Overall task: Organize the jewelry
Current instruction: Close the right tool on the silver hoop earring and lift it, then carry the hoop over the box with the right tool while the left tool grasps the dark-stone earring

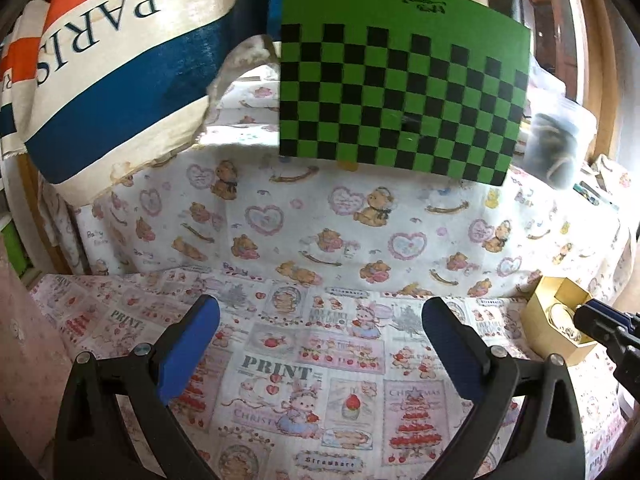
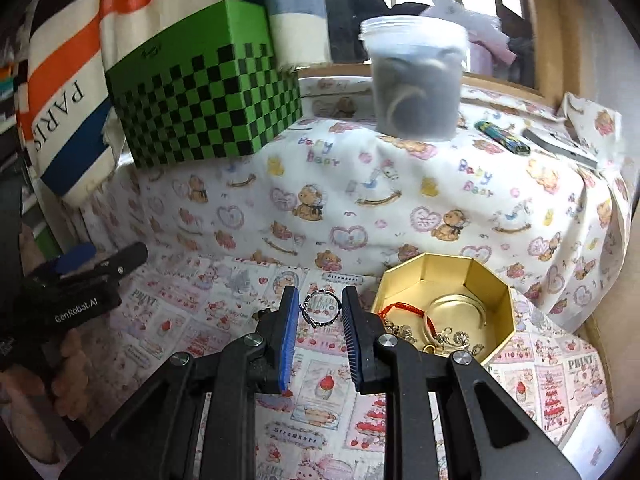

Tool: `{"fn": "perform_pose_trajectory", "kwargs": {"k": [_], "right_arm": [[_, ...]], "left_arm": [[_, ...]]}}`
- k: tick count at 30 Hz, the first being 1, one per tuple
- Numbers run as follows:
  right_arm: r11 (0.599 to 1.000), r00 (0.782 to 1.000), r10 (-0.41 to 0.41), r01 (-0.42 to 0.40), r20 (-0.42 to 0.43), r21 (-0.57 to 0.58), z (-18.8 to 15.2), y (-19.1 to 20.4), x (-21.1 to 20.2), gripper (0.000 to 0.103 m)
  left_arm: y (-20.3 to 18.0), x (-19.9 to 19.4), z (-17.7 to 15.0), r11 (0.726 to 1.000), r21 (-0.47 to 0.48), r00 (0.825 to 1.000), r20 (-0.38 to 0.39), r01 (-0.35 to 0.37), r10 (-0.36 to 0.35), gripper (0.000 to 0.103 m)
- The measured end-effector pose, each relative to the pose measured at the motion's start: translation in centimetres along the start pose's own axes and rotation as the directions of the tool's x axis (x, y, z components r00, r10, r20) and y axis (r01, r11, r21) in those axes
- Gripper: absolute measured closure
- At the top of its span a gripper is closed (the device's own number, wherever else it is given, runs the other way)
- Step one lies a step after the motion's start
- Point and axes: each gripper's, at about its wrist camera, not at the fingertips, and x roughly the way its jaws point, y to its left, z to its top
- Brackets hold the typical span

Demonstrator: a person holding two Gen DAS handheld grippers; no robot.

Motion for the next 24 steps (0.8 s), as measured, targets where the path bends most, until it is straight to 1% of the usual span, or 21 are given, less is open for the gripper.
{"fn": "perform_pose_trajectory", "kwargs": {"k": [3, 4, 5, 6, 8, 10, 13, 15, 16, 17, 18, 20, 22, 24], "right_arm": [[1.000, 1.000, -0.004, 0.005, -0.015, 0.016, -0.4, -1.1, 0.5, 0.079], [1.000, 1.000, -0.017, 0.017, -0.024, 0.003, -0.7, -1.2, 0.6, 0.079], [0.999, 0.998, -0.049, 0.048, -0.038, -0.015, -0.7, -1.3, 0.6, 0.079], [0.998, 0.998, -0.055, 0.054, -0.035, -0.018, -0.7, -1.5, 0.6, 0.079], [0.999, 0.999, -0.035, 0.035, -0.026, 0.001, -0.7, -2.2, 0.1, 0.079], [0.999, 0.999, -0.028, 0.029, -0.014, 0.033, -0.6, -3.0, -0.4, 0.079], [0.998, 1.000, -0.024, 0.023, 0.013, 0.056, -0.3, -3.7, -1.2, 0.079], [0.998, 0.999, -0.023, 0.021, 0.028, 0.063, -0.3, -4.1, -1.6, 0.079], [0.998, 0.999, -0.026, 0.024, 0.030, 0.065, -0.3, -4.2, -1.7, 0.079], [0.998, 0.999, -0.031, 0.029, 0.026, 0.064, -0.4, -4.2, -1.7, 0.079], [0.998, 0.999, -0.032, 0.030, 0.023, 0.061, -0.4, -4.2, -1.6, 0.079], [0.998, 0.999, -0.039, 0.038, 0.021, 0.058, -0.5, -4.1, -1.4, 0.079], [0.997, 0.999, -0.050, 0.049, 0.018, 0.058, -0.5, -4.2, -1.2, 0.079], [0.996, 0.999, -0.048, 0.047, 0.016, 0.070, -0.5, -4.5, -1.2, 0.079]], "left_arm": [[-0.6, -0.2, -0.1, 1.000, 0.011, 1.000, -0.012, 0.022, -0.022, 0.003], [-0.8, -0.2, -0.1, 1.000, 0.013, 0.999, -0.022, 0.026, -0.026, 0.003], [-1.1, -0.3, -0.1, 0.999, 0.016, 0.999, -0.031, 0.033, -0.033, 0.003], [-1.3, -0.5, -0.1, 0.999, 0.017, 0.998, -0.033, 0.045, -0.045, 0.003], [-1.7, -0.9, -0.1, 0.998, 0.017, 0.998, -0.034, 0.062, -0.062, 0.003], [-2.2, -1.1, 0.2, 0.996, 0.015, 0.995, -0.051, 0.090, -0.089, 0.003], [-3.0, -1.4, 1.0, 0.992, 0.003, 0.991, -0.056, 0.126, -0.126, 0.003], [-3.9, -0.8, 1.7, 0.991, 0.018, 0.987, -0.100, 0.129, -0.127, 0.003], [-4.5, -0.1, 2.1, 0.992, 0.032, 0.983, -0.147, 0.118, -0.113, 0.003], [-5.1, 0.8, 2.5, 0.993, 0.045, 0.975, -0.202, 0.107, -0.096, 0.003], [-5.5, 1.4, 2.8, 0.993, 0.042, 0.969, -0.226, 0.112, -0.100, 0.003], [-6.3, 2.0, 3.5, 0.991, 0.029, 0.964, -0.238, 0.130, -0.120, 0.003], [-7.1, 2.5, 3.9, 0.989, 0.036, 0.958, -0.254, 0.144, -0.131, 0.003], [-8.0, 2.7, 4.0, 0.984, 0.039, 0.957, -0.245, 0.173, -0.158, 0.007]]}}
